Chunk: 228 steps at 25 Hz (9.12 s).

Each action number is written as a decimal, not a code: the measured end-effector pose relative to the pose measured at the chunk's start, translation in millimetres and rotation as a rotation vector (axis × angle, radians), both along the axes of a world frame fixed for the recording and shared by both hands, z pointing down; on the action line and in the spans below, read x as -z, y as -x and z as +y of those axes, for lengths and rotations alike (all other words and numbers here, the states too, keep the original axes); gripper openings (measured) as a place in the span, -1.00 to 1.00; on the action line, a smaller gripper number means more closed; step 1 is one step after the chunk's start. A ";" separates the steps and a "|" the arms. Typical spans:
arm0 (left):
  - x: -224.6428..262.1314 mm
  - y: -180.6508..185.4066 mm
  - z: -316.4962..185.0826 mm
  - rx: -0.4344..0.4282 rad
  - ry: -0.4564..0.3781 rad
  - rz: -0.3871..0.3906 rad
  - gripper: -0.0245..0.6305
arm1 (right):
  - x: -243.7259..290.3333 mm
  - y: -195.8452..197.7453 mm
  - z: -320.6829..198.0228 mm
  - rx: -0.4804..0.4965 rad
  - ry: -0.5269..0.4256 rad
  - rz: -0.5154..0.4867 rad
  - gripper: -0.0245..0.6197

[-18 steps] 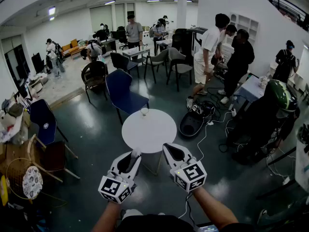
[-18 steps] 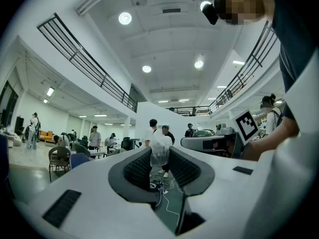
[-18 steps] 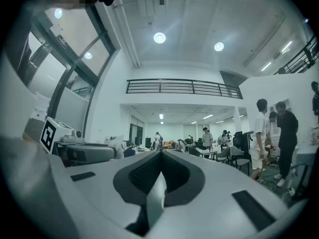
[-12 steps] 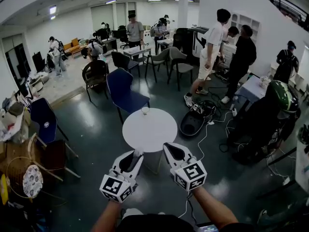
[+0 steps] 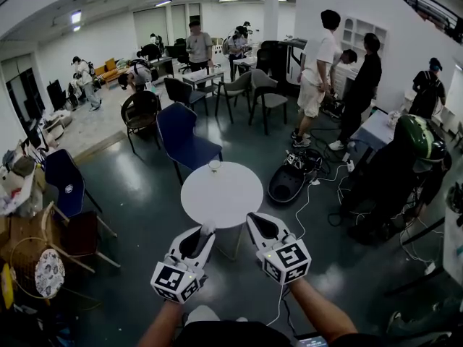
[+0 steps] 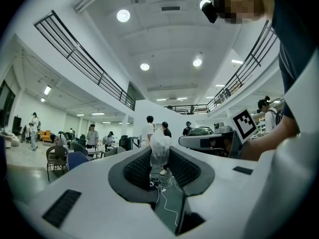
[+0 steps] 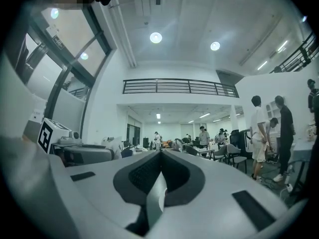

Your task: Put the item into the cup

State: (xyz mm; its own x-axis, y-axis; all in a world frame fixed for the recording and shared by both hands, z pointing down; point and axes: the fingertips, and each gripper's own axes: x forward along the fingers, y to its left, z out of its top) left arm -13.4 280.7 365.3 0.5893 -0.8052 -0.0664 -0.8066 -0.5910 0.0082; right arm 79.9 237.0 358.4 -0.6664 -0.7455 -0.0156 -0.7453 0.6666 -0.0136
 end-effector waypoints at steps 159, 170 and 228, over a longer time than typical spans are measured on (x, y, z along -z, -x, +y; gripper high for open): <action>-362.3 81.9 -775.0 -0.005 0.558 -0.380 -0.57 | -282.6 47.0 -673.6 -0.010 0.480 0.216 -0.87; -398.8 87.6 -811.1 -0.001 0.567 -0.475 -0.56 | -312.6 31.4 -687.4 -0.014 0.515 0.243 -0.87; -259.6 139.5 -721.6 0.079 0.433 -0.303 -0.83 | -208.2 96.5 -655.9 -0.009 0.361 0.200 -0.87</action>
State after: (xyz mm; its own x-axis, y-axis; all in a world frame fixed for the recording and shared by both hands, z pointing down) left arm -152.8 -440.8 624.9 0.4665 -0.7639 0.4459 -0.8528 -0.5223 -0.0027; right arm -16.6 -418.8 566.6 -0.6230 -0.6852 0.3774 -0.7629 0.6388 -0.0994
